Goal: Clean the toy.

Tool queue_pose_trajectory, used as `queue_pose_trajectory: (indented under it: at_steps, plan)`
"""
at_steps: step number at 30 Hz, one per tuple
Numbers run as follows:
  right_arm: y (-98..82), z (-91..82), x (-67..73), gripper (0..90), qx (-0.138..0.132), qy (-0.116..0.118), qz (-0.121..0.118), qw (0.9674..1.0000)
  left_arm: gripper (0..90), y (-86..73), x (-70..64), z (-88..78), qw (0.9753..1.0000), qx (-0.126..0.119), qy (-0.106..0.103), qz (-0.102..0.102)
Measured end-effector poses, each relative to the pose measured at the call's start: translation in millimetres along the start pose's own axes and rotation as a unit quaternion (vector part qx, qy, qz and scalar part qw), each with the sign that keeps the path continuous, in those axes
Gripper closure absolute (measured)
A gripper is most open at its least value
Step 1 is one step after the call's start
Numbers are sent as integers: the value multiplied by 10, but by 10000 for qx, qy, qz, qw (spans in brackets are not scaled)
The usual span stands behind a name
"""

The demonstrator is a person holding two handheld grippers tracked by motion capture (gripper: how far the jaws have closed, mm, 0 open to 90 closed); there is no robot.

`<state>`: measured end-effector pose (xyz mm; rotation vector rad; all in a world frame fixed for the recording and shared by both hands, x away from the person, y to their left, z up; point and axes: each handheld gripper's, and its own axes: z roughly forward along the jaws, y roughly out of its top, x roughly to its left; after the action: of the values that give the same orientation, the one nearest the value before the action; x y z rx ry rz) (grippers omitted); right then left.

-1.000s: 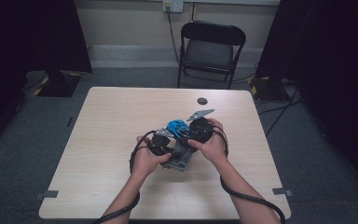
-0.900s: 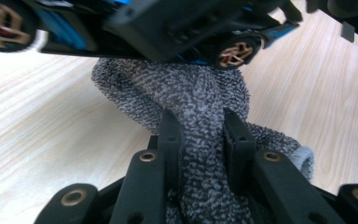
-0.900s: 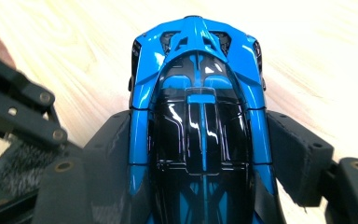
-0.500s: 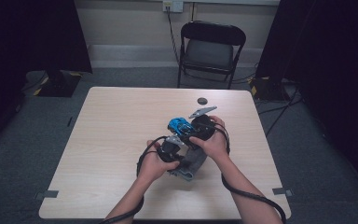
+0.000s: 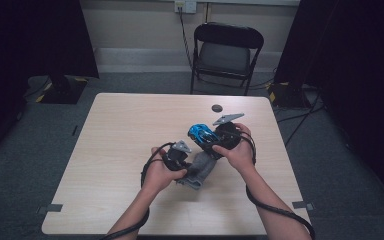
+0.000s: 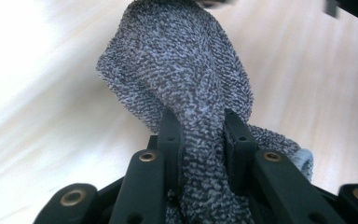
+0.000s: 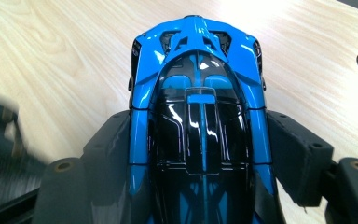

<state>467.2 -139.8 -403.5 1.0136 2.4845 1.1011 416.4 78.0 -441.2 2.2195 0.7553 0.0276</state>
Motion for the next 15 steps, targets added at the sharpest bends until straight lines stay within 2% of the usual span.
queue_pose_trajectory:
  at_steps: [2,3,4,7,13,15]
  plan:
    - [-17,-23,2,284,-9,18,-13,10000,730,-19,100,-67,9996,-70,219,-145]
    - [-26,-34,8,284,-39,21,-10,10000,730,-25,156,-109,9993,-15,301,-200]
    - [-33,-43,17,284,-47,41,-35,10000,730,-39,201,-125,9987,-87,438,-248]
    - [-49,-55,59,284,-33,83,-119,9999,730,-62,326,-188,9973,-162,595,-389]
    - [-91,-52,152,284,-46,148,-252,9996,730,-61,454,-223,9951,-322,735,-584]
    - [-104,-46,184,284,-9,160,-314,9994,730,-55,479,-223,9947,-346,697,-669]
